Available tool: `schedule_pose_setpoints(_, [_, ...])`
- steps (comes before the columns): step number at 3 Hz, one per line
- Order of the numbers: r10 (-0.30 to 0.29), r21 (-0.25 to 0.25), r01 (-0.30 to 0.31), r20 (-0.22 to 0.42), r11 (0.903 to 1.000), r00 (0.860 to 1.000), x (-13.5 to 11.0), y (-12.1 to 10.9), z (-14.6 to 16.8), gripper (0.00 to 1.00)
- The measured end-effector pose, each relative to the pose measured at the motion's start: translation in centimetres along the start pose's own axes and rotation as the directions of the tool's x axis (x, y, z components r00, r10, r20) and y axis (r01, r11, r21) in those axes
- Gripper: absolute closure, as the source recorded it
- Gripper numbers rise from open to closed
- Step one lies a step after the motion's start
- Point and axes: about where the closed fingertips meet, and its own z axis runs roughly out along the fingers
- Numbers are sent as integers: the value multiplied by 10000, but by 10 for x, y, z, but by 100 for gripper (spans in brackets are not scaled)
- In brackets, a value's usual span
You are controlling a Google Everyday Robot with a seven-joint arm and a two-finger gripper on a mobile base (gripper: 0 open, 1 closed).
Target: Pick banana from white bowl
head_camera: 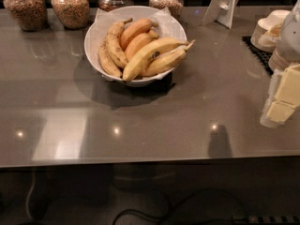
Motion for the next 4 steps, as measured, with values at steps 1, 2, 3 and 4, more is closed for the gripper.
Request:
schedule_pose_setpoints(1, [-1,2,1,2,10000,10000,0,0,0,0])
schedule_pose_setpoints(2, [-184,408,160,610,9990,9980,-13,-8,-1,0])
schedule_pose_setpoints(3, [-599,1120,417,1646,9928,9845,-38,-26,-1,0])
schedule_pose_setpoints(4, [-1228,1790,749,2742,9810,9538,-77,-53,1,0])
